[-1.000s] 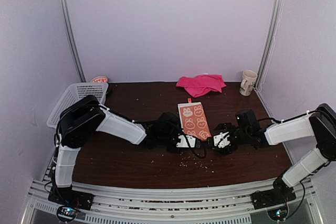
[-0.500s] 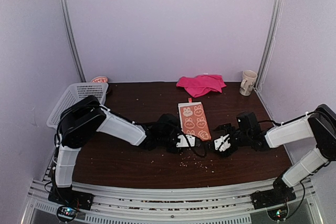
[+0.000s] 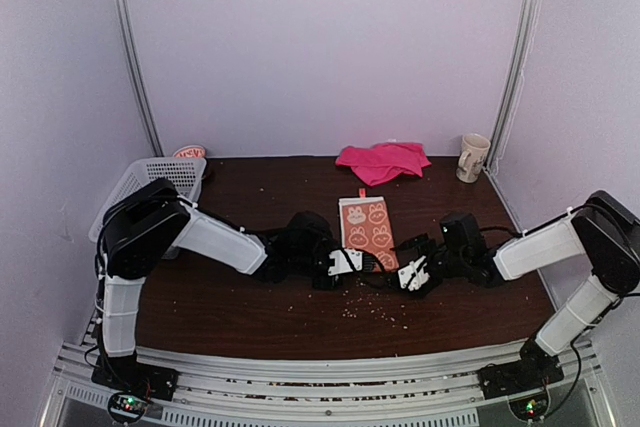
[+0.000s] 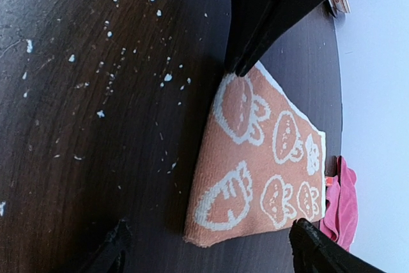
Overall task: Roll the towels
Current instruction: Roll the towel at the center of the board.
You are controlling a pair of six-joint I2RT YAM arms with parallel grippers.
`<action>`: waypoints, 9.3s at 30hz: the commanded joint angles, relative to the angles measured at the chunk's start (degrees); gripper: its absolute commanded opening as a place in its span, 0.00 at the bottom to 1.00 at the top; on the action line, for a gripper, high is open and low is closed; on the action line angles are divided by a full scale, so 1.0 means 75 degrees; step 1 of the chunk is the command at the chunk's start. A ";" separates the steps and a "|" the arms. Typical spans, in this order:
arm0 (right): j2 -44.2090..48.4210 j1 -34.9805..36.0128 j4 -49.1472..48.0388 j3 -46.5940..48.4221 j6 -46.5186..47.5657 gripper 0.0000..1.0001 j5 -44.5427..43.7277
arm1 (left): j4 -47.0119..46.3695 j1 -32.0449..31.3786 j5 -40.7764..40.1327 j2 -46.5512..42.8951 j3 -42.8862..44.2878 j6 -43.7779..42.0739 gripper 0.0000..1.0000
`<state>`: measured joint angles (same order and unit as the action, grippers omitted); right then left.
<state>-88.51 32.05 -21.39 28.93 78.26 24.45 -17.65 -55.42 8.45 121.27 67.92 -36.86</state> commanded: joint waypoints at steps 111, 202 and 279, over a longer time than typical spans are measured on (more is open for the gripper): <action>-0.3746 -0.1376 1.0415 0.6821 -0.2231 0.05 0.2424 | 0.0798 0.0409 0.1993 0.0366 0.0589 0.0708 0.22; -0.3746 -0.1700 1.0969 0.6647 -0.4315 0.00 0.2767 | 0.1476 0.0580 0.2849 0.0205 0.1010 0.5923 0.03; -0.4536 -0.1203 1.0465 0.7605 -0.5090 0.03 0.3631 | 0.1838 0.0721 0.2213 0.0916 0.1291 0.6703 0.00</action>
<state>-120.99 23.14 59.33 85.60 43.13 52.29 -5.08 -50.68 27.05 126.02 77.38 13.21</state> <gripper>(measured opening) 0.033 0.009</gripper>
